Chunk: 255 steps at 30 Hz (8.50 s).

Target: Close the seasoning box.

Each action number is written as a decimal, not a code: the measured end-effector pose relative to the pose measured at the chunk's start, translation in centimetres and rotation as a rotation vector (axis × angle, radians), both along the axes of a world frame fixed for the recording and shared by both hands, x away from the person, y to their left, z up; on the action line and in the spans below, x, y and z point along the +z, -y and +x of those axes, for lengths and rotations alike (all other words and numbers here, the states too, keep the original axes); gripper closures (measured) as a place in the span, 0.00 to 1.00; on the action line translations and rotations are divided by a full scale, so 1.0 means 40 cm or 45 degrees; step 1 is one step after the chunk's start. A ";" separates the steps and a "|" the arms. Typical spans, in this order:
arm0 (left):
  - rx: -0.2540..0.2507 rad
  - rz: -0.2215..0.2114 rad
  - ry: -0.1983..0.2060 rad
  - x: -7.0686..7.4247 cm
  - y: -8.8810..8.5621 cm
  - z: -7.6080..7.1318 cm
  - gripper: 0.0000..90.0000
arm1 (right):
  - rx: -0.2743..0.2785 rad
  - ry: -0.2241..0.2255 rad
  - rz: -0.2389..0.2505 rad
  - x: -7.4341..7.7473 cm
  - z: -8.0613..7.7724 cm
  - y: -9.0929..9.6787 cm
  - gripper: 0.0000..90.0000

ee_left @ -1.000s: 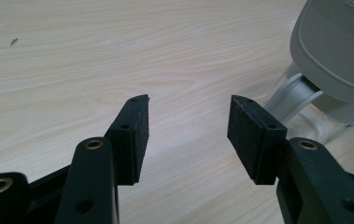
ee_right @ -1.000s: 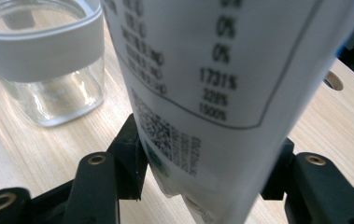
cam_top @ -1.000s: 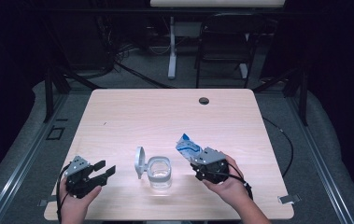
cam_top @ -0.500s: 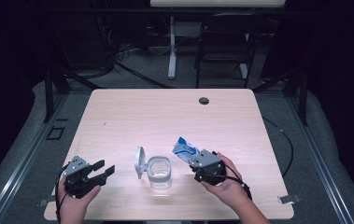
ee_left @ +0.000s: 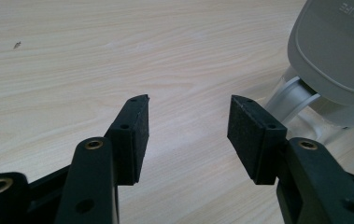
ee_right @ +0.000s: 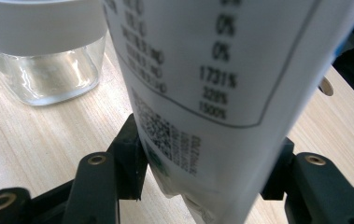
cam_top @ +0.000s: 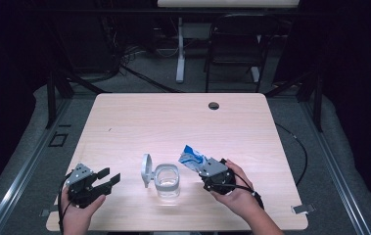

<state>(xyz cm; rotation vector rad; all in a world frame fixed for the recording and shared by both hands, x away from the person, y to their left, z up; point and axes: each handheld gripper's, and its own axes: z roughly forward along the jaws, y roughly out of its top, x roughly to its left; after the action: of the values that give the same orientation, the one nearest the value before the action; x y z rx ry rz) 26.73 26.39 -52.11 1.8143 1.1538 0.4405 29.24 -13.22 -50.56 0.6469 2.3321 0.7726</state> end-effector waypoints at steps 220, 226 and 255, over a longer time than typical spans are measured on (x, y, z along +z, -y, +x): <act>0.013 -0.018 -0.008 -0.002 -0.017 0.002 0.54 | 0.256 0.218 -0.958 0.041 0.010 -0.114 0.53; 0.010 -0.017 -0.006 -0.003 -0.016 0.002 0.54 | 0.262 0.229 -0.968 0.043 0.010 -0.115 0.53; 0.012 -0.021 -0.008 -0.004 -0.017 0.003 0.54 | 0.277 0.268 -1.048 0.047 0.008 -0.123 0.53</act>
<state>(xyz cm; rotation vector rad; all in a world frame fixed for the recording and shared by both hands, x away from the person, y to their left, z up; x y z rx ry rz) 26.83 27.08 -52.29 1.7980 1.1681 0.4299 29.57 -8.31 -48.67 -0.0491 2.2651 -0.0759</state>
